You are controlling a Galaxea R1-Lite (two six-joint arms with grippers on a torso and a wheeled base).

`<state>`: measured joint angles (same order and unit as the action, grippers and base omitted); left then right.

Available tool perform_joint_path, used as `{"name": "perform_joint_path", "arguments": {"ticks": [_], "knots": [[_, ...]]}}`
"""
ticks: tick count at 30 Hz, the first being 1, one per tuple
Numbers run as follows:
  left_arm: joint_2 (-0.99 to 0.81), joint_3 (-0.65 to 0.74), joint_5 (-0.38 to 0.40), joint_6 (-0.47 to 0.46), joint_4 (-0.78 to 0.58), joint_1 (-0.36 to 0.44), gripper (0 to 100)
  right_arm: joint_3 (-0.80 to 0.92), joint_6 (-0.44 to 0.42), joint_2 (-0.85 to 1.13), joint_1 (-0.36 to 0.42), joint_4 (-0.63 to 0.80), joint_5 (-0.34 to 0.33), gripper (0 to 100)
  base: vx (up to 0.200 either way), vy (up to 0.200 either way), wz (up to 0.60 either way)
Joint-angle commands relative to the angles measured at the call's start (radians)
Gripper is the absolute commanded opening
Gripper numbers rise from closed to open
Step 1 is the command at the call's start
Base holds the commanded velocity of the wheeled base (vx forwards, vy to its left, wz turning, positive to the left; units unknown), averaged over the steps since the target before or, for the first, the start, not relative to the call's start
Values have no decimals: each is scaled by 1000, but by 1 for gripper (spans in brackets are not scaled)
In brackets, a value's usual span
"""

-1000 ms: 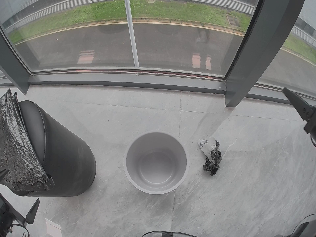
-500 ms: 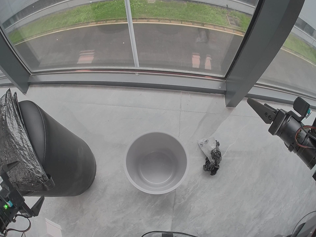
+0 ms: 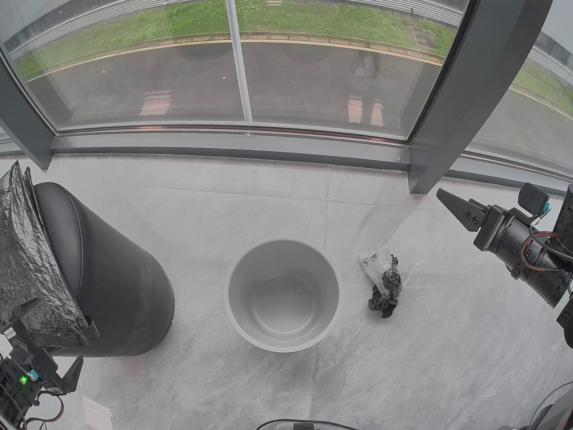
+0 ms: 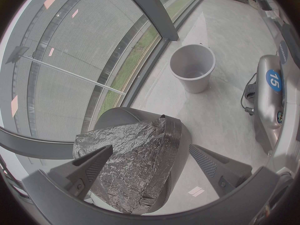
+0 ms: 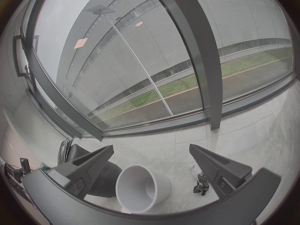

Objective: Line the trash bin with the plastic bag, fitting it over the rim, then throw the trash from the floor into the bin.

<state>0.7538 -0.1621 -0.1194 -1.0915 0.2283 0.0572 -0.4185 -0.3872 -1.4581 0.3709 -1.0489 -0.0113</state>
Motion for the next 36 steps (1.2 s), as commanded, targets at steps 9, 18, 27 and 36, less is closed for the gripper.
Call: {"name": "perform_joint_path", "arguments": {"ticks": [9, 18, 27, 36], "knots": [[50, 38, -23, -5, 65, 0, 100, 0, -1, -28, -4, -2, 1, 100, 0, 0, 0], [180, 52, -23, 2, 203, 3, 100, 0, -5, -39, -4, -2, 1, 100, 0, 0, 0], [277, 78, -51, 13, 315, 3, 100, -3, -22, -65, -18, -3, -1, 100, 0, 0, 0], [298, 102, -52, 27, 387, 3, 100, 0, -28, -84, -26, -62, 2, 100, 0, 0, 0]]}}
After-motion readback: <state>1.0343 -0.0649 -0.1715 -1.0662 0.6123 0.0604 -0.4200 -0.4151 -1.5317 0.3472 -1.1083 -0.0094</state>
